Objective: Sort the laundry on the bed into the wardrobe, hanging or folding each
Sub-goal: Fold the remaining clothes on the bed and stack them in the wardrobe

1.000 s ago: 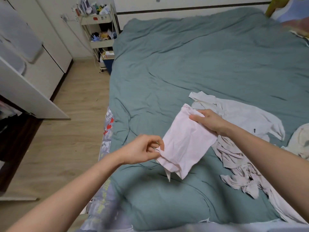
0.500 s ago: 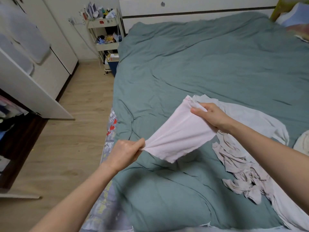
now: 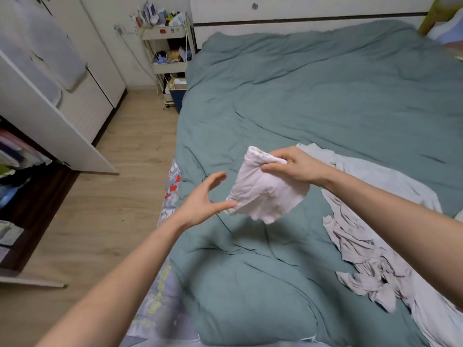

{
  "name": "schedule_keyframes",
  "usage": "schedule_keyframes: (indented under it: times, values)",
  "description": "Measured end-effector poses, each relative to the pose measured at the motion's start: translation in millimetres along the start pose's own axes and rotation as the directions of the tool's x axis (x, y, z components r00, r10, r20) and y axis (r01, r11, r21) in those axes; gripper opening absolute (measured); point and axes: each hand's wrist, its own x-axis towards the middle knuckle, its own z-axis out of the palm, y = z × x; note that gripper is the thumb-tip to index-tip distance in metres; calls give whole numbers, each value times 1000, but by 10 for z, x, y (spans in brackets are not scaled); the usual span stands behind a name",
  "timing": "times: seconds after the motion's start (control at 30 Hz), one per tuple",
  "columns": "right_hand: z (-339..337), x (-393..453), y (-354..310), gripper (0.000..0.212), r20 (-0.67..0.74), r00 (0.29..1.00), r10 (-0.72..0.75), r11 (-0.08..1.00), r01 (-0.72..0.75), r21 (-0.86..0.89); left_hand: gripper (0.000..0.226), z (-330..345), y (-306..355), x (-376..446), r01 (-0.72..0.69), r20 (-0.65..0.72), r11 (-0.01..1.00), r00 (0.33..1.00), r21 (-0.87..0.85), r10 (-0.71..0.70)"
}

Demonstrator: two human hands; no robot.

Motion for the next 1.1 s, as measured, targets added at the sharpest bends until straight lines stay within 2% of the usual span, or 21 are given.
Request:
schedule_keyframes:
  times: [0.07, 0.17, 0.3, 0.4, 0.43, 0.5, 0.6, 0.67, 0.73, 0.8, 0.87, 0.93, 0.97, 1.0, 1.07, 1.1]
  values:
    - [78, 88, -93, 25, 67, 997, -28, 1000, 27, 16, 68, 118, 153, 58, 13, 39, 991, 999, -133, -8]
    - [247, 264, -233, 13, 134, 987, -88, 996, 88, 1, 13, 136, 105, -37, 163, 87, 967, 985, -195, -149]
    - [629, 524, -413, 10, 157, 980, -120, 991, 127, -37, 21, -114, -316, -391, 338, 96, 875, 941, -347, -325]
    - [967, 739, -688, 22, 168, 973, -159, 984, 169, -48, 6, -475, -488, -711, 373, 113, 790, 923, -486, -367]
    - [1139, 840, -870, 25, 188, 963, -195, 977, 207, -45, 12, -674, -563, -878, 353, 77, 779, 926, -518, -368]
    - [1338, 938, -1119, 26, 206, 938, -280, 952, 299, -67, 21, -923, -677, -1072, 340, 15, 803, 924, -490, -383]
    - [1998, 1086, -1666, 27, 266, 858, -440, 831, 501, -242, 29, -1498, -1038, -1592, 375, -110, 864, 896, -335, -431]
    - [2530, 1175, -2033, 34, 288, 803, -522, 743, 594, -308, 24, -1926, -1325, -1971, 430, -213, 889, 864, -160, -456]
    - [3077, 1350, -2404, 34, 286, 767, -575, 702, 642, -309, 17, -2385, -1638, -2409, 471, -342, 882, 827, -12, -446]
    - [3569, 1539, -2826, 30, 276, 745, -607, 684, 667, -296, 13, -2887, -1964, -2937, 559, -418, 829, 758, 22, -500]
    - [3992, 1712, -3258, 25, 304, 725, -618, 669, 688, -281, 14, -3395, -2266, -3524, 702, -406, 712, 652, 7, -640]
    - [4314, 1892, -3652, 21, 339, 710, -617, 661, 702, -265, 14, -3850, -2435, -4011, 760, -435, 649, 572, -38, -696]
    - [4443, 1977, -3824, 21, 351, 705, -617, 666, 705, -245, 9, -4034, -2451, -4175, 738, -478, 671, 565, -71, -672]
    - [4553, 2057, -3975, 22, 368, 698, -614, 670, 708, -225, 19, -4194, -2439, -4272, 674, -525, 732, 588, -103, -616]
    - [4745, 2232, -4233, 24, 409, 677, -612, 674, 717, -177, 59, -4447, -2312, -4274, 461, -556, 876, 695, -143, -457]
    - [4820, 2327, -4348, 25, 428, 667, -610, 687, 714, -134, 72, -4553, -2226, -4204, 372, -544, 914, 740, -160, -396]
